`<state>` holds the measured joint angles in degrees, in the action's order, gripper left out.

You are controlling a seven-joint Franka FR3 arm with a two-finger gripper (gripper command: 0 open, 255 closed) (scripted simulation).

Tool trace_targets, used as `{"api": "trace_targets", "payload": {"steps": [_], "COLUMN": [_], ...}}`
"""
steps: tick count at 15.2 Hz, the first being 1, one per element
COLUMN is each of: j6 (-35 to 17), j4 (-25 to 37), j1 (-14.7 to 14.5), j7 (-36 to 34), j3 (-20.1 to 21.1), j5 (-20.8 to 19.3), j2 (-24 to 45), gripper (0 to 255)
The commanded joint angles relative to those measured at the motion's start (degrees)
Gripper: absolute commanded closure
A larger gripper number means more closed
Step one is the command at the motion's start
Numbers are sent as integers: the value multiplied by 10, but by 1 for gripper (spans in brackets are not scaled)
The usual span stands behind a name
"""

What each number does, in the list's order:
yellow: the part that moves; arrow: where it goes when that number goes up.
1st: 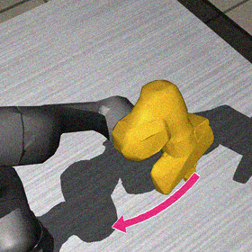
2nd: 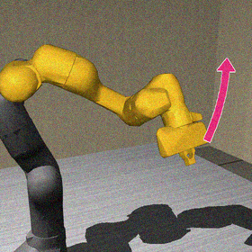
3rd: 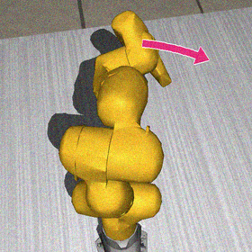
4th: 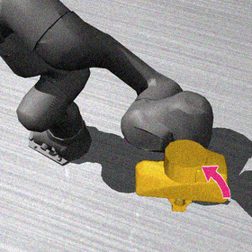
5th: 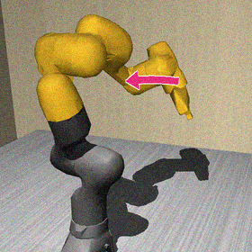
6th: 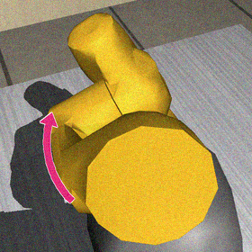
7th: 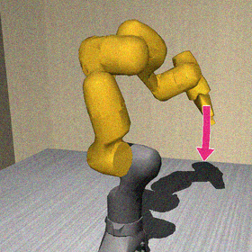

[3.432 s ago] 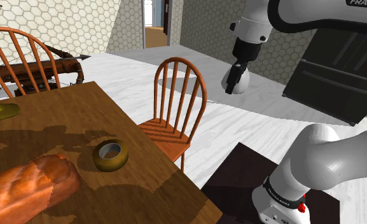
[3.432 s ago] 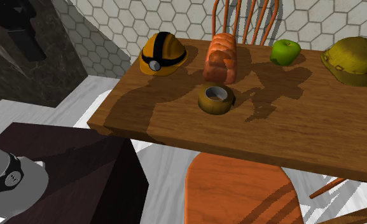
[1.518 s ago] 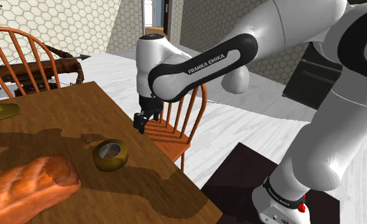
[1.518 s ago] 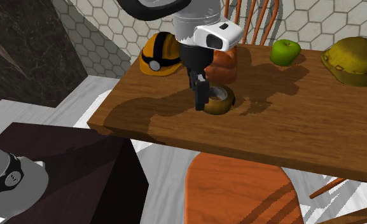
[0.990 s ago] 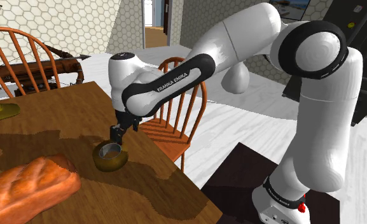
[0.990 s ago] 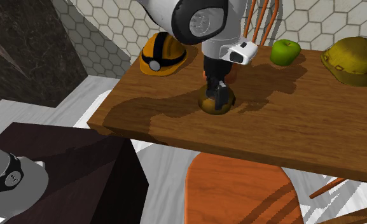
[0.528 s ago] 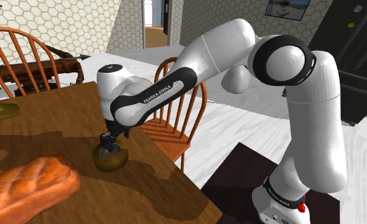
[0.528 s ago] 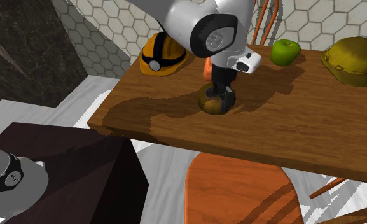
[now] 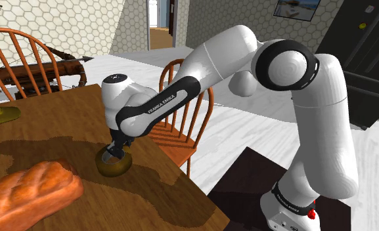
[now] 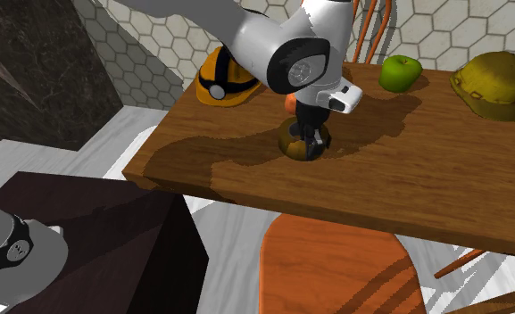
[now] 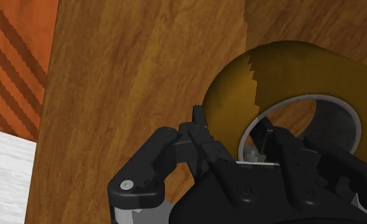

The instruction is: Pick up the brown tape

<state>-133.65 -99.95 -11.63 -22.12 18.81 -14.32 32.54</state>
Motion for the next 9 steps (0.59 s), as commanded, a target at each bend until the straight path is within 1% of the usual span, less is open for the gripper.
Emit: {"api": "trace_targets", "payload": {"steps": [1, 7, 9], "j6": [0, 0, 11], "j4": [0, 1, 2], "j1": [0, 0, 2], "j7": [0, 0, 2], "j3": [0, 0, 3], "j5": [0, 0, 4], "j2": [0, 1, -9], "gripper": [255, 255, 255]}}
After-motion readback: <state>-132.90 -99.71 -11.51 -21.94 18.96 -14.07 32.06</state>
